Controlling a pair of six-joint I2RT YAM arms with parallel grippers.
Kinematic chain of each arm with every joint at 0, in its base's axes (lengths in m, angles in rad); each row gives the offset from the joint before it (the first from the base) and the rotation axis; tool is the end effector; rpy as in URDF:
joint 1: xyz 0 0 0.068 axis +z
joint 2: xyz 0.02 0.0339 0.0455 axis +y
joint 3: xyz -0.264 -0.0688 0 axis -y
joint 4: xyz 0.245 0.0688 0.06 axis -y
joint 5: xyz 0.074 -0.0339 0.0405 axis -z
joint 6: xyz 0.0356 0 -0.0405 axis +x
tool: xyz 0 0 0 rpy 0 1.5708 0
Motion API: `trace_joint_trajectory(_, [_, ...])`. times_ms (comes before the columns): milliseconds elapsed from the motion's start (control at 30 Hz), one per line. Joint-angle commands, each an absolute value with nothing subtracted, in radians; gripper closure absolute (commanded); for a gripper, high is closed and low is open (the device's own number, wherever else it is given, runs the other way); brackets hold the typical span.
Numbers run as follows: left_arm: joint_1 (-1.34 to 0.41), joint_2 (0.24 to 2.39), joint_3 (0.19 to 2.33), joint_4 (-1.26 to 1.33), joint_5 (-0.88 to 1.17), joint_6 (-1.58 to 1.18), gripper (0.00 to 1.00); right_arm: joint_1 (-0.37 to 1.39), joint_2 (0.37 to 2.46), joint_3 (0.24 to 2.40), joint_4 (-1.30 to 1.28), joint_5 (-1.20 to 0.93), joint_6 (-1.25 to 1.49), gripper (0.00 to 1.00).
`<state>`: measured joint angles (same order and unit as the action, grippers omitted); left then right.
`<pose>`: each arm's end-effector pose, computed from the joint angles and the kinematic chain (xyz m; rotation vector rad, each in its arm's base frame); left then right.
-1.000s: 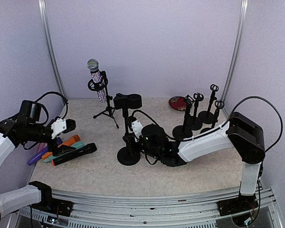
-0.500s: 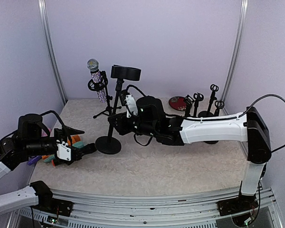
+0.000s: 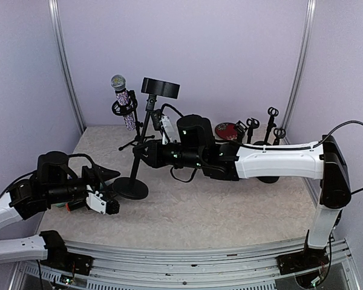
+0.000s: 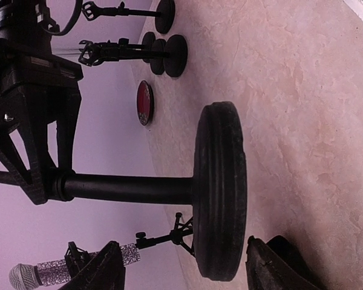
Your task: Remove the microphone from the stand
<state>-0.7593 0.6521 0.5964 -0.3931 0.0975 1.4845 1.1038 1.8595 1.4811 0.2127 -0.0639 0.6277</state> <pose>0.1113 -0.1104 0.2725 1.8606 0.8270 0.3607 0.2019 0.4055 0.3138 -0.5058 1.8630 1.2843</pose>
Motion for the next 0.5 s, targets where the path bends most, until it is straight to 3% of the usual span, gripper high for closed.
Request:
trace_joint_trajectory(0, [-0.798, 0.671, 0.588, -0.326, 0.058, 1.52, 0.36, 1.115, 1.782, 1.515, 0.324, -0.119, 0.676, 1.0])
trace_joint_trajectory(200, [-0.811, 0.686, 0.577, -0.278, 0.042, 1.536, 0.71, 1.127, 1.768, 1.517, 0.337, -0.133, 0.669, 1.0])
trace_joint_trajectory(467, [-0.819, 0.687, 0.544, -0.142, 0.02, 1.521, 0.89, 1.135, 1.747, 1.505, 0.387, -0.185, 0.673, 1.0])
